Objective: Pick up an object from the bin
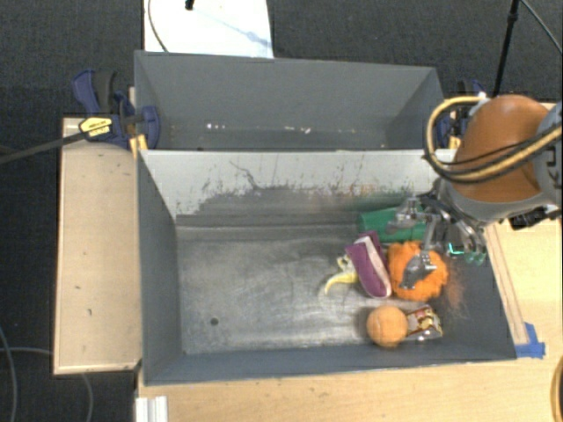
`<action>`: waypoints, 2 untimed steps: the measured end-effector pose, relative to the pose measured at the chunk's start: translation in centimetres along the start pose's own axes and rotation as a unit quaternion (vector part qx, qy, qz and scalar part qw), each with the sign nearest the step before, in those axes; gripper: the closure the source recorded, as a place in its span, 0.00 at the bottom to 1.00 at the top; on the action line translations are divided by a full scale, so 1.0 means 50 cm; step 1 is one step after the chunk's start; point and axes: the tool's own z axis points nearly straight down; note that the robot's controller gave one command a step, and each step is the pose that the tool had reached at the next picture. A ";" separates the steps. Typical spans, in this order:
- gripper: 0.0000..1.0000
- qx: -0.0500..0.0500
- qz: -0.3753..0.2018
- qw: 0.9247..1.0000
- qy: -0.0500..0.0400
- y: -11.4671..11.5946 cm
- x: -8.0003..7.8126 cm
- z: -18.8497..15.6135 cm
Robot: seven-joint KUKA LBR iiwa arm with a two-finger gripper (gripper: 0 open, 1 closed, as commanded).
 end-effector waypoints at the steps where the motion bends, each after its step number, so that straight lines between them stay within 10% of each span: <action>1: 0.00 0.000 0.000 1.000 -0.001 0.000 0.000 -0.004; 2: 0.00 0.000 -0.016 1.000 0.001 0.003 0.012 -0.087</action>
Offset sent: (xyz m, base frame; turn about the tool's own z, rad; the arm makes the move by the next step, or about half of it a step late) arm -0.0106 0.0022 0.0972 -0.0688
